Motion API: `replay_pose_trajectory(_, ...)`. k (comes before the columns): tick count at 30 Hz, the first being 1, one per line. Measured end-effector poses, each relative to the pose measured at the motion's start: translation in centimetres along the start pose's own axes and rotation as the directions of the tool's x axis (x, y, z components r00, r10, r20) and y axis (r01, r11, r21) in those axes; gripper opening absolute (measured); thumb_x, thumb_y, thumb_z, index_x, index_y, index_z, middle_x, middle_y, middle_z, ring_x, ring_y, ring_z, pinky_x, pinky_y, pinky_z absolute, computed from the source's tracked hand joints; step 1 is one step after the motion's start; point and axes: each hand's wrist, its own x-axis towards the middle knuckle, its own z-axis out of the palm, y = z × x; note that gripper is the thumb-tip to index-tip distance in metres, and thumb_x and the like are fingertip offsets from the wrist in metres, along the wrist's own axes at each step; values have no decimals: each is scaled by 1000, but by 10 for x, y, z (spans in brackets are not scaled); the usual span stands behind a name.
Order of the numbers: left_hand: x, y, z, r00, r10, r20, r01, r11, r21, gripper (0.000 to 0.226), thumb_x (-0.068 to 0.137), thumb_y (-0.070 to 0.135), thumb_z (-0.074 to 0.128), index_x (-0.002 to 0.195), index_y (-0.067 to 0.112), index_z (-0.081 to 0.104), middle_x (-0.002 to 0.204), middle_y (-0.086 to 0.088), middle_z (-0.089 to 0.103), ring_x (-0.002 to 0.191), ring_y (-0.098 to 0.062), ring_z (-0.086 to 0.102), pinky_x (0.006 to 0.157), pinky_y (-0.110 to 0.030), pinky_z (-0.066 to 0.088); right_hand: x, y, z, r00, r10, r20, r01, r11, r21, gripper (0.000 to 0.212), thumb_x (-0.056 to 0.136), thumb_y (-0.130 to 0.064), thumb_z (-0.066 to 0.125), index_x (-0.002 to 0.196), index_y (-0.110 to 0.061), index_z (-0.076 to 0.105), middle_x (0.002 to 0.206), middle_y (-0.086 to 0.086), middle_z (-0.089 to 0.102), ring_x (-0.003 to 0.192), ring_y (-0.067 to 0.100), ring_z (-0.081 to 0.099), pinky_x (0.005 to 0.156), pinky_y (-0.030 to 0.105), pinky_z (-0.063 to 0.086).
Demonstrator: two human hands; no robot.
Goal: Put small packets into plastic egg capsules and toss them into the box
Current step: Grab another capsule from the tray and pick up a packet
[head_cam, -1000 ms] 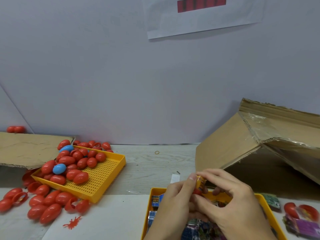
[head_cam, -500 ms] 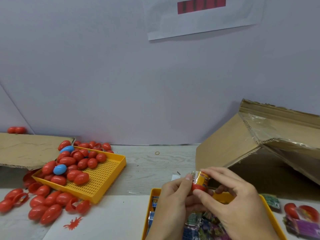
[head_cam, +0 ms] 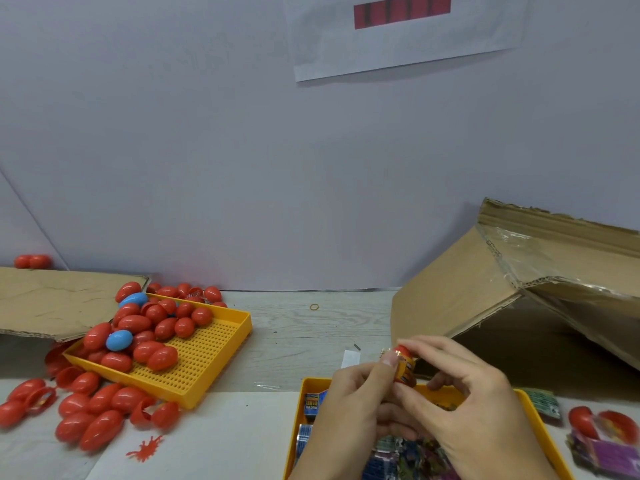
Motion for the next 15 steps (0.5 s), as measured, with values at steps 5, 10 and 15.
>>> replay_pose_trajectory(5, -1, 1, 0, 999, -30, -27, 29, 999, -35, 53, 71, 49, 66, 92, 1, 71, 70, -14, 69, 58, -21, 66, 54, -27, 54, 1, 1, 0, 1000, -9, 23, 8, 1000, 24, 44, 63, -36, 79, 105, -45, 67, 108, -27, 62, 89, 8, 60, 68, 22, 51)
replay_pose_trajectory(10, -1, 2, -1, 999, -35, -26, 34, 998, -56, 51, 75, 47, 64, 95, 0, 73, 77, -17, 71, 65, -24, 69, 57, -29, 55, 1, -2, 0, 1000, -25, 20, 23, 998, 63, 50, 54, -52, 67, 104, -46, 66, 106, -27, 62, 88, 9, 61, 68, 25, 52)
replay_pose_trajectory(15, 0, 3, -1, 995, 17, -103, -26, 996, -86, 38, 78, 40, 62, 87, 7, 78, 80, -21, 72, 75, -27, 72, 65, -34, 58, 1, -3, 0, 999, -28, 41, 26, 999, 39, 51, 55, -51, 70, 105, -45, 66, 108, -29, 60, 90, 5, 60, 68, 20, 53)
